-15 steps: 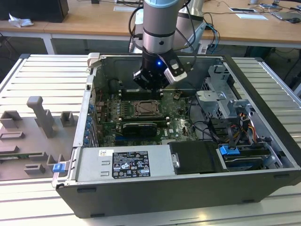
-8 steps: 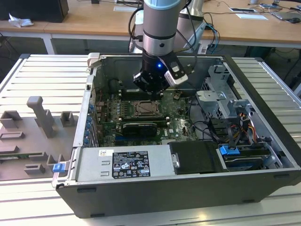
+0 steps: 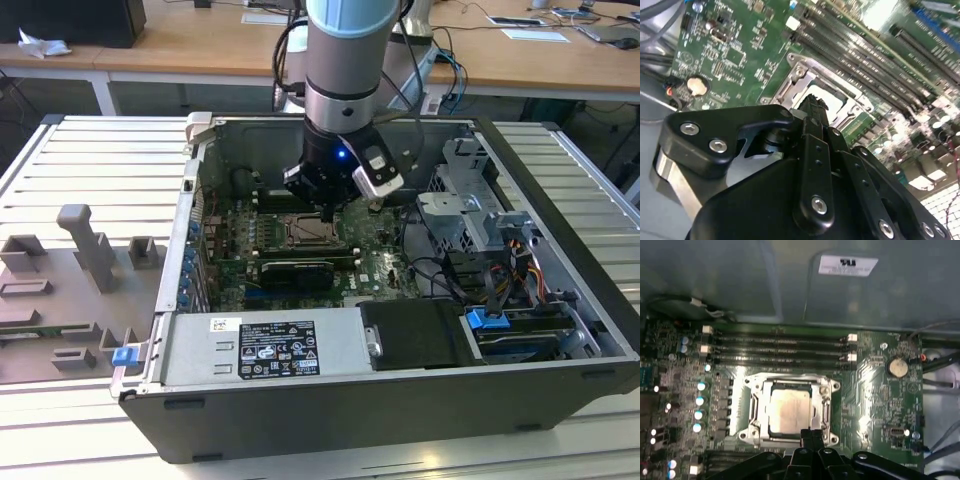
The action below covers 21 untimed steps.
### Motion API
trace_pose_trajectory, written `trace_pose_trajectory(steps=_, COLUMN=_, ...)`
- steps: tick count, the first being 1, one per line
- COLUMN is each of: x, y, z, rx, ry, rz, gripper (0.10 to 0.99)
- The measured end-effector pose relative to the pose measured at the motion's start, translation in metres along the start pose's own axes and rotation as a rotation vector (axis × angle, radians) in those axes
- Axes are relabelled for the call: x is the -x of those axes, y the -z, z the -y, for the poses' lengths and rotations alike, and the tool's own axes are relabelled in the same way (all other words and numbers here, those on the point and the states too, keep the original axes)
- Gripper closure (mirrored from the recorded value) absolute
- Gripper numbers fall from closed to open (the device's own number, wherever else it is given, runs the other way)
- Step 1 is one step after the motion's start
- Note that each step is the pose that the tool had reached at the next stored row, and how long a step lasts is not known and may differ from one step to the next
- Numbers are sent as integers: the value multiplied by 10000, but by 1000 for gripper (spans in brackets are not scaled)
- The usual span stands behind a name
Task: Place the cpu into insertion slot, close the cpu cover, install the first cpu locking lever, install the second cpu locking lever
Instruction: 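Install the second cpu locking lever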
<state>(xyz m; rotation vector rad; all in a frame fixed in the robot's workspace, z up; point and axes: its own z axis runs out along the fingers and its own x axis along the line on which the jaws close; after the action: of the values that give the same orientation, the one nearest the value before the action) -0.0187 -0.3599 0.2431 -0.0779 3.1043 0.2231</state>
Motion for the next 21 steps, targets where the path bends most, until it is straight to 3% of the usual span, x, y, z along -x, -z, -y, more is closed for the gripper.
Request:
trace_pose_trajectory(steps=3, x=-10, y=-1, z=114, rx=44, ry=18, rz=-1, gripper=980)
trace_pose_trajectory(steps=7, x=-65, y=-13, z=177, rx=51, ry=167, rz=-22, gripper=980)
trace_pose_trajectory(steps=9, x=-158, y=-3, z=249, rx=64, ry=240, rz=-29, gripper=980)
trace_pose_trajectory(steps=15, x=-367, y=-42, z=253, rx=77, ry=265, rz=-33, gripper=980)
trace_pose_trajectory(steps=19, x=-390, y=-128, z=265, rx=80, ry=299, rz=-37, gripper=980)
trace_pose_trajectory(steps=21, x=-393, y=-148, z=273, rx=164, ry=300, rz=-33, gripper=980)
